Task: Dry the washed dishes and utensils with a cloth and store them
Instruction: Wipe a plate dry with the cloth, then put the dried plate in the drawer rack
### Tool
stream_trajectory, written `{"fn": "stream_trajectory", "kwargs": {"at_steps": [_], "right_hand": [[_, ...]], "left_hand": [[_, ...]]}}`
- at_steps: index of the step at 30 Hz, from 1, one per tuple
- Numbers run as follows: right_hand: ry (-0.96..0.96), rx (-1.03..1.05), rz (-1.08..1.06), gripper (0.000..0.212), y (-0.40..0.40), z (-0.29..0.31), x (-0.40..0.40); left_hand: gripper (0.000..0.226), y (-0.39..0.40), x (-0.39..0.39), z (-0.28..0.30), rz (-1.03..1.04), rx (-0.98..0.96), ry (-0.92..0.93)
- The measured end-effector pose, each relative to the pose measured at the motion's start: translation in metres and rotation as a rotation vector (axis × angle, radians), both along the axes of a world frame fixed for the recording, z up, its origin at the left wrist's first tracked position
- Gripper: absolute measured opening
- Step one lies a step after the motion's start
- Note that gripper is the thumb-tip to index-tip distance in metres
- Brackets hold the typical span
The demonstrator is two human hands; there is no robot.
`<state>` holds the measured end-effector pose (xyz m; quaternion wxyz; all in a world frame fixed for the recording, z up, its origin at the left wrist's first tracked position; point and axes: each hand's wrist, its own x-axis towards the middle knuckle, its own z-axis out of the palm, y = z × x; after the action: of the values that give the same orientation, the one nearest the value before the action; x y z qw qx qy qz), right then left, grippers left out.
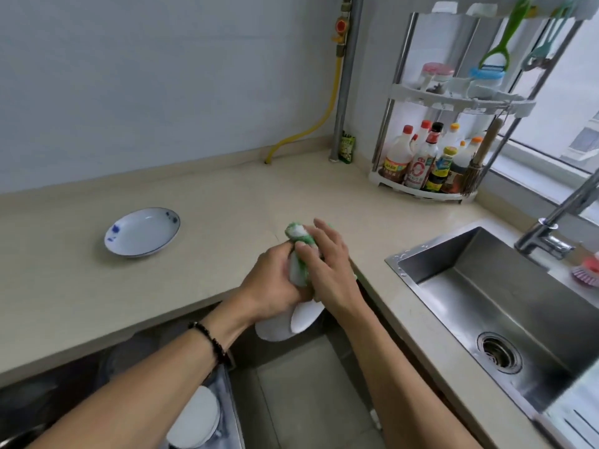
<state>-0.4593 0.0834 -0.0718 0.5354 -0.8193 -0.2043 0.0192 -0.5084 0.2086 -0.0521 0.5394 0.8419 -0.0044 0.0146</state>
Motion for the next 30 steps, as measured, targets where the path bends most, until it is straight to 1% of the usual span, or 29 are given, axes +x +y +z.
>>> {"fn": "stream_trajectory", "kwargs": {"at_steps": [1, 2, 3, 5, 6, 7, 8, 10, 11, 13, 14, 15, 17, 18, 19, 20, 21, 22, 23, 24, 25, 26, 27, 28, 30], "right_hand": [[0.057, 0.072, -0.016, 0.039, 0.001, -0.002, -0.005], [0.154, 0.135, -0.033, 0.034, 0.003, -0.009, -0.009], [0.298, 0.196, -0.059, 0.038, 0.004, -0.012, -0.011], [0.695, 0.303, -0.084, 0.055, 0.006, -0.03, -0.014], [0.887, 0.343, -0.056, 0.058, 0.009, -0.042, -0.019], [1.031, 0.357, -0.024, 0.054, 0.012, -0.052, -0.025], [1.124, 0.333, 0.028, 0.049, 0.02, -0.065, -0.034], [1.187, 0.249, 0.106, 0.037, 0.032, -0.09, -0.045], [1.184, 0.171, 0.15, 0.034, 0.041, -0.099, -0.053], [1.12, -0.028, 0.165, 0.039, 0.06, -0.12, -0.069], [1.073, -0.133, 0.161, 0.036, 0.075, -0.13, -0.079], [1.023, -0.215, 0.156, 0.034, 0.09, -0.141, -0.089], [0.929, -0.305, 0.15, 0.032, 0.12, -0.163, -0.11], [0.887, -0.324, 0.132, 0.031, 0.129, -0.17, -0.116], [0.855, -0.34, 0.131, 0.03, 0.151, -0.189, -0.131], [0.822, -0.355, 0.11, 0.033, 0.163, -0.201, -0.137], [0.806, -0.37, 0.089, 0.036, 0.176, -0.217, -0.146], [0.804, -0.377, 0.073, 0.038, 0.188, -0.233, -0.152], [0.806, -0.378, 0.06, 0.04, 0.204, -0.262, -0.163], [0.805, -0.369, 0.042, 0.044, 0.213, -0.288, -0.167], [0.805, -0.384, 0.026, 0.048, 0.227, -0.31, -0.178], [0.81, -0.386, 0.011, 0.05, 0.237, -0.324, -0.188], [0.81, -0.393, 0.001, 0.05, 0.246, -0.338, -0.196], [0.812, -0.399, 0.004, 0.046, 0.257, -0.352, -0.205], [0.829, -0.445, 0.03, 0.032, 0.279, -0.362, -0.226]], "left_hand": [[0.045, 0.002, -0.01, -0.002, 0.012, 0.034, -0.001], [0.04, 0.007, -0.025, -0.006, 0.04, 0.092, -0.003], [0.036, 0.011, -0.039, -0.008, 0.057, 0.155, -0.004], [0.035, 0.02, -0.067, -0.015, 0.044, 0.272, -0.019], [0.035, 0.026, -0.082, -0.02, 0.026, 0.335, -0.032], [0.035, 0.032, -0.095, -0.025, 0.0, 0.411, -0.049], [0.035, 0.042, -0.113, -0.035, -0.008, 0.493, -0.065], [0.037, 0.059, -0.139, -0.057, -0.025, 0.643, -0.122], [0.042, 0.07, -0.154, -0.071, -0.03, 0.718, -0.156], [0.046, 0.089, -0.18, -0.1, 0.005, 0.868, -0.192], [0.044, 0.101, -0.194, -0.118, 0.042, 0.9, -0.181], [0.039, 0.113, -0.206, -0.136, 0.074, 0.887, -0.158], [0.029, 0.141, -0.229, -0.171, 0.155, 0.789, -0.089], [0.029, 0.15, -0.235, -0.183, 0.188, 0.738, -0.072], [0.033, 0.169, -0.251, -0.205, 0.268, 0.685, -0.049], [0.043, 0.178, -0.261, -0.216, 0.343, 0.616, -0.004], [0.06, 0.19, -0.27, -0.225, 0.437, 0.511, 0.069], [0.081, 0.201, -0.279, -0.231, 0.519, 0.363, 0.193], [0.098, 0.216, -0.291, -0.242, 0.592, 0.158, 0.322], [0.106, 0.227, -0.299, -0.248, 0.637, -0.073, 0.417], [0.103, 0.243, -0.31, -0.261, 0.659, -0.326, 0.49], [0.096, 0.256, -0.319, -0.274, 0.669, -0.538, 0.534], [0.085, 0.267, -0.326, -0.287, 0.693, -0.68, 0.579], [0.069, 0.28, -0.331, -0.304, 0.726, -0.73, 0.61], [0.036, 0.299, -0.336, -0.336, 0.813, -0.687, 0.658]]}}
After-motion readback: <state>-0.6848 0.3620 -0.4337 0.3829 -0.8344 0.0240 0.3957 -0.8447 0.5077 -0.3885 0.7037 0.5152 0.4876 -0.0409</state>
